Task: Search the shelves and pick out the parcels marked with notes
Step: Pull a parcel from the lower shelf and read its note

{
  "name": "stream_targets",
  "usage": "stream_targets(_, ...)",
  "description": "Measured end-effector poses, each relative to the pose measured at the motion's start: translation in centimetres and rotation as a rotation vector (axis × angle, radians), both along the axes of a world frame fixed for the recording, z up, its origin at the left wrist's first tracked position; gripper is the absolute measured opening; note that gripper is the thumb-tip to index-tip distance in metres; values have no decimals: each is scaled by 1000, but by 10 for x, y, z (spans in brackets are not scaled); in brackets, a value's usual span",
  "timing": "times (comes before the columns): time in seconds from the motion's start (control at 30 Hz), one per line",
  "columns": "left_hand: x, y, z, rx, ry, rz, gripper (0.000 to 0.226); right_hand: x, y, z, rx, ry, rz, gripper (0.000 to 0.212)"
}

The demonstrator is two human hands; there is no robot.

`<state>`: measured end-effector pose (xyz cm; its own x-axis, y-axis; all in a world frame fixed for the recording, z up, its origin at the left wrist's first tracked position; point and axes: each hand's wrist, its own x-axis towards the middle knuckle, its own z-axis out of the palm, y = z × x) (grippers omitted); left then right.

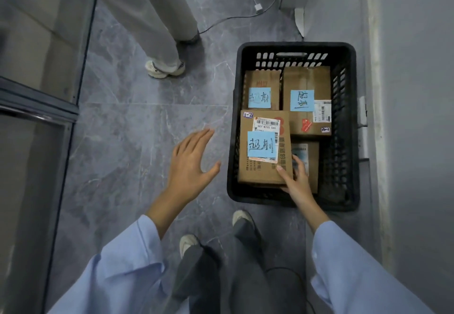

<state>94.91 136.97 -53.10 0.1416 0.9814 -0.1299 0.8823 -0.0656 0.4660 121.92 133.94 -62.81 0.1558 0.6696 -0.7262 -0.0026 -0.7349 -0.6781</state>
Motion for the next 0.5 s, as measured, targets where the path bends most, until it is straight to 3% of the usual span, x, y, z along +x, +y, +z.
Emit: stream_targets(0.5, -10, -13, -13, -21, 33, 32, 68, -5, 16, -55, -64, -109, 96, 61)
